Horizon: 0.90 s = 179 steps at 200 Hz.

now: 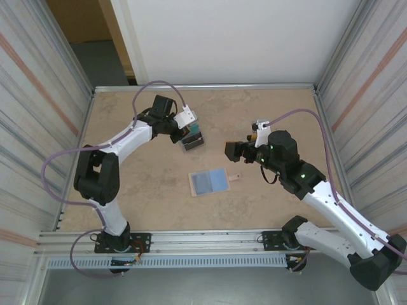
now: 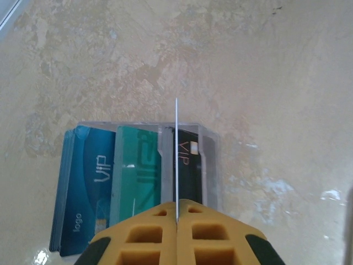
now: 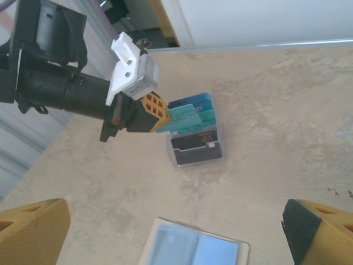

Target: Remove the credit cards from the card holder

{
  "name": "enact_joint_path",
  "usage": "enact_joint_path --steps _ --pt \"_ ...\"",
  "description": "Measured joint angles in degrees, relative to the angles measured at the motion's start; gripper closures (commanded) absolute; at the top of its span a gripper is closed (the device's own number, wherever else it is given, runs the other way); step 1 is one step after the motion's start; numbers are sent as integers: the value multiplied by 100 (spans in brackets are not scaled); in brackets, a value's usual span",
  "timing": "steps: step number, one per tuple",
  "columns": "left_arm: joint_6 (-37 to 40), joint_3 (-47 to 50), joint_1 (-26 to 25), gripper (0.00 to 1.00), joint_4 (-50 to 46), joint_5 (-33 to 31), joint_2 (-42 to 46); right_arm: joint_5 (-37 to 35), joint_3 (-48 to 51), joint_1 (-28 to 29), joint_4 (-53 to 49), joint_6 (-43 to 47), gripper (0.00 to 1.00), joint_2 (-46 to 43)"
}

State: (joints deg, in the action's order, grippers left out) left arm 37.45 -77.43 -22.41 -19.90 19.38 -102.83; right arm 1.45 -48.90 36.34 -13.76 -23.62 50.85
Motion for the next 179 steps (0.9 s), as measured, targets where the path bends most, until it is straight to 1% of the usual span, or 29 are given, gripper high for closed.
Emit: enact_joint_path --steps 33,69,133,179 --pt "33 -59 140 100 267 7 -334 -210 17 0 -2 -136 1 0" --pt "50 -170 212 100 354 7 -544 -455 17 0 -66 -249 1 0" --pt "166 -485 221 100 295 116 -750 -621 17 -7 -219 -297 1 0" --pt "181 -533 221 100 122 173 -890 -632 17 -15 -304 -297 1 13"
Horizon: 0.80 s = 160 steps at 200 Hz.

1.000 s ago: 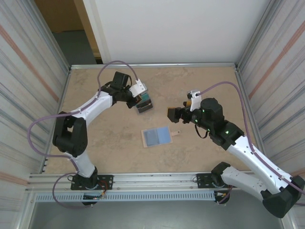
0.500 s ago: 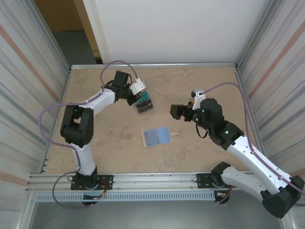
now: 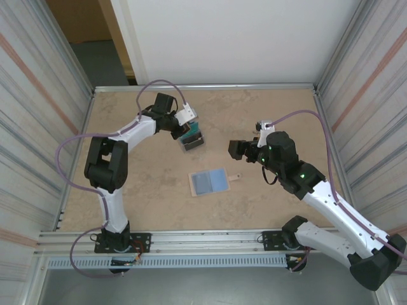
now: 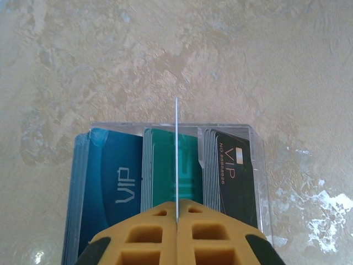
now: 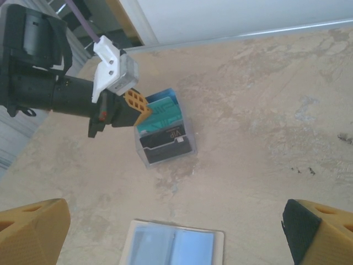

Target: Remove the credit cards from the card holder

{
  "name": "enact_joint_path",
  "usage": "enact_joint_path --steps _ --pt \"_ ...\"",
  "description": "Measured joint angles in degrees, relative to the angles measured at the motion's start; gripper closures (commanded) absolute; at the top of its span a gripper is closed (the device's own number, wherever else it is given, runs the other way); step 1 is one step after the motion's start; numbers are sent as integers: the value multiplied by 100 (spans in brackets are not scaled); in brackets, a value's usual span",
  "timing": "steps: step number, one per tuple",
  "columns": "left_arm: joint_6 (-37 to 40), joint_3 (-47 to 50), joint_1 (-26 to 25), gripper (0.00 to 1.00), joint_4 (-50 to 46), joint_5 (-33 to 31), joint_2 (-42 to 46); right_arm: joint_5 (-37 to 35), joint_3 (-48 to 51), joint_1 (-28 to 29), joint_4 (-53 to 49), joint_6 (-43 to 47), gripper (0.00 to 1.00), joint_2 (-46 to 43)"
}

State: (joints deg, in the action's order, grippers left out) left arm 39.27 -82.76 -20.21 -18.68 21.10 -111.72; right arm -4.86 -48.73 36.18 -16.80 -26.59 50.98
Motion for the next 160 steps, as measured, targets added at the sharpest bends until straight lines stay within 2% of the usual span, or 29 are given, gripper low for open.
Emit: enact_joint_path --steps 20,38,56,103,123,138,160 --pt "0 -7 0 93 -76 4 -31 37 0 -22 -2 2 1 22" --pt "9 -33 0 80 -109 0 -37 79 0 -22 -4 2 1 92" --pt "-31 -72 0 75 -136 -9 -37 151 -13 -22 -46 2 1 199" --pt "-114 -83 0 74 -214 -20 26 127 -227 -17 -297 -24 1 664" --pt "-201 -81 0 68 -229 -20 184 -15 -365 35 -402 -133 1 1014" --pt "-302 4 0 61 -170 -20 428 -151 -474 146 -527 -195 1 1309" --pt "-522 358 -11 45 -22 -76 975 -343 -621 407 -739 -304 3 1718"
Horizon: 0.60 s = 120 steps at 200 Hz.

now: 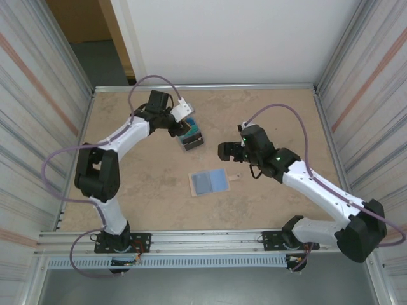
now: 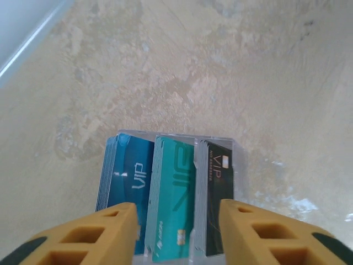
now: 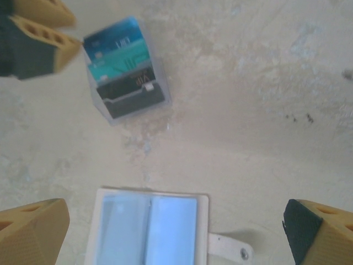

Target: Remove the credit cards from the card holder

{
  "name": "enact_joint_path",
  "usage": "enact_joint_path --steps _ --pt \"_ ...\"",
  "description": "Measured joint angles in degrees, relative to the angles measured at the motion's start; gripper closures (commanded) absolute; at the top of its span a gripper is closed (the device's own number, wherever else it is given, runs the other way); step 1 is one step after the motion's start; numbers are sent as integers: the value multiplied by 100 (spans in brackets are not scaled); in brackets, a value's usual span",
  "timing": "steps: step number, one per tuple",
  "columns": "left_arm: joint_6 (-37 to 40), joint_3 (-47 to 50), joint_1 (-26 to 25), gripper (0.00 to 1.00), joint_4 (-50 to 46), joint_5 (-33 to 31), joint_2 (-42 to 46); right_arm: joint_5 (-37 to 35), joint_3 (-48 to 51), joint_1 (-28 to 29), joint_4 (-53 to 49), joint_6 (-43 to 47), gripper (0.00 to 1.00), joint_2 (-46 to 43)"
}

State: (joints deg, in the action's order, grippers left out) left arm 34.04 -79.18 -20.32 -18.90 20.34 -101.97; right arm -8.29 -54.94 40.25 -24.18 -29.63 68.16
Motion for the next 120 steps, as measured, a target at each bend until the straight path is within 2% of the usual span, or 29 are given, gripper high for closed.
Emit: enact_joint_path --steps 29,38,51,96,120 --pt "-463 732 -39 16 426 -299 885 -221 -304 402 -313 -118 7 514" --pt "-595 1038 -61 13 588 -415 1202 -247 -391 514 -378 -151 8 656" --pt "-874 1502 -74 2 861 -614 1626 -254 -485 656 -470 -212 11 831" --pt "-2013 3040 -85 1 1665 -1480 2975 -273 -614 1078 -811 -487 16 1368" --pt "-2645 3550 -76 1 1921 -1969 3491 -282 -625 1259 -920 -608 23 1493"
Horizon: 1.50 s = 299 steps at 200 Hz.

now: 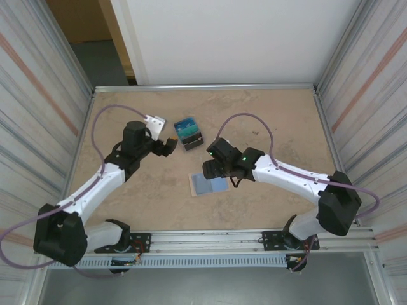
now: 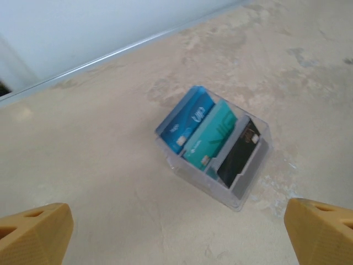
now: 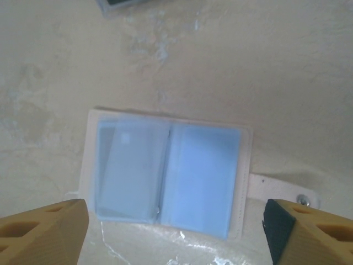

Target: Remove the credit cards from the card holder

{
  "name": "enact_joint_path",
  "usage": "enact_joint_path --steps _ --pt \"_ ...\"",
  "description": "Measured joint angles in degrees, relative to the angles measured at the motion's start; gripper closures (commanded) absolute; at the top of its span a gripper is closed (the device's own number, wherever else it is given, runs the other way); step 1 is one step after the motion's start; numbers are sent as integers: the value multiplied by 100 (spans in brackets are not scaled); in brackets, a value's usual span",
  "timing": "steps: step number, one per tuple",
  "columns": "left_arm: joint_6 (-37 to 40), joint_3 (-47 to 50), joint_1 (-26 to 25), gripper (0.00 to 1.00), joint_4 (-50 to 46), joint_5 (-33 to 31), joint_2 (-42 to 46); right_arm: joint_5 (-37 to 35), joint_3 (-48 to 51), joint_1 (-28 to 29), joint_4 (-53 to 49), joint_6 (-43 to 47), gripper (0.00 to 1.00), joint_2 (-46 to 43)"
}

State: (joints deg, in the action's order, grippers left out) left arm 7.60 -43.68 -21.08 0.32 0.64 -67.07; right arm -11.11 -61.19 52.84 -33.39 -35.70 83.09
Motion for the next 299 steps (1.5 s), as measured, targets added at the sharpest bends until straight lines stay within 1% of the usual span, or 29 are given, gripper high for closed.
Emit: enact_joint_path --steps 22,57,96,130,161,193,239,262,276,299 --pt "-619 330 107 1 92 -280 378 22 -28 105 -17 -90 31 109" --pt "-1349 763 247 1 186 -691 820 17 -332 313 -136 -142 39 555" --pt "-1738 1038 251 1 216 -1032 1119 -96 -863 667 -332 -118 48 1241" --pt "-1856 1123 251 1 262 -1106 1150 -111 -1143 800 -444 -111 52 1757" --pt "-1908 1169 251 1 258 -1104 1119 -107 -1285 802 -472 -72 54 2138" --pt "-1945 1169 251 1 256 -1099 1021 -90 -1460 800 -483 13 53 2465" --pt "-1952 1169 251 1 258 -1071 944 24 -1473 802 -481 39 45 2647" --pt "-1954 1169 251 1 258 -1025 881 94 -1473 802 -468 39 43 2653" --pt "-1954 1169 251 1 258 -1005 837 155 -1473 802 -442 37 43 2673" --pt "-1963 1169 251 2 258 -964 804 214 -1467 802 -415 35 47 2732"
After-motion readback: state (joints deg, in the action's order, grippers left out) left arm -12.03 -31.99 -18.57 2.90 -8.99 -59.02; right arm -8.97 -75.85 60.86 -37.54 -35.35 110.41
